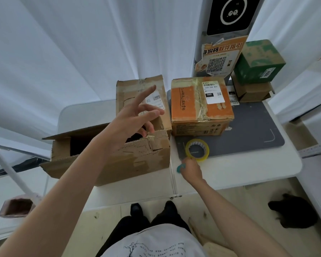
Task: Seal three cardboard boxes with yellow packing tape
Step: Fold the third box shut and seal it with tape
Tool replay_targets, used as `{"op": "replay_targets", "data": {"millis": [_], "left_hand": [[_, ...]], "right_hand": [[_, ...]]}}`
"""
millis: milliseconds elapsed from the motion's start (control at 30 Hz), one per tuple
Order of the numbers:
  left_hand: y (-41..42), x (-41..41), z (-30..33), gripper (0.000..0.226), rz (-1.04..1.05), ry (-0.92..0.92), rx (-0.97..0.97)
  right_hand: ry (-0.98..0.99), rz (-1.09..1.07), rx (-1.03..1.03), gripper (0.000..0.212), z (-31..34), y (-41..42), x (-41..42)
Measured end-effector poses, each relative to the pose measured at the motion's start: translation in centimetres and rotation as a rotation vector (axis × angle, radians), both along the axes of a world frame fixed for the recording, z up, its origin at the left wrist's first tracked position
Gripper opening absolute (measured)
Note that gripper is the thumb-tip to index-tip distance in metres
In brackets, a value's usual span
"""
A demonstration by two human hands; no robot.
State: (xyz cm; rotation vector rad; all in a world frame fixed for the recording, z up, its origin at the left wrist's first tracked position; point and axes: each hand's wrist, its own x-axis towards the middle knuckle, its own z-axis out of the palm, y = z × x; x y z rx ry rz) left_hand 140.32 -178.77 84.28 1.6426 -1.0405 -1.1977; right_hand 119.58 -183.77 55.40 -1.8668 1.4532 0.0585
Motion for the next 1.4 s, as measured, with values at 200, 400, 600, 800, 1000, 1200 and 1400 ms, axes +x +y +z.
{"op": "replay_targets", "data": {"millis": [200, 400, 600, 800, 1000, 1200, 1400], "left_hand": [[1.6, 0.7, 0.1, 0.059, -0.016, 0.02, -0.053], [3.2, 0.3, 0.9, 0.057, -0.101, 0.006, -0.113], [4.7, 0.2, 0.9, 0.057, -0.117, -0.005, -0.158], [5.3, 0.9, -0.7, 0.062, -0.119, -0.143, -0.14], [4.5, 0.8, -2.2, 0.058, 0.012, -0.335, -0.197], [4.1, 2.0, -3.9, 0.046, 0.187, -0.431, -0.154], [4.1, 3.2, -5.4, 0.041, -0.128, -0.475, 0.067]], "right_hand": [[-0.77, -0.358, 0.122, 0.015, 15.0, -3.3, 4.0], [-1.17, -0.185, 0.599, 0.027, 25.4, -4.0, 5.5], [-1.114, -0.044, 0.627, 0.012, 26.9, -3.7, 5.6], [-0.883, -0.12, 0.253, 0.016, 26.9, -2.9, 5.2], [-0.804, -0.112, -0.083, 0.007, 27.0, -1.9, 5.6], [-0.782, -0.128, -0.112, 0.001, 24.7, -1.6, 4.4], [-0.84, -0.001, 0.116, 0.014, 23.8, -1.0, 3.2]]}}
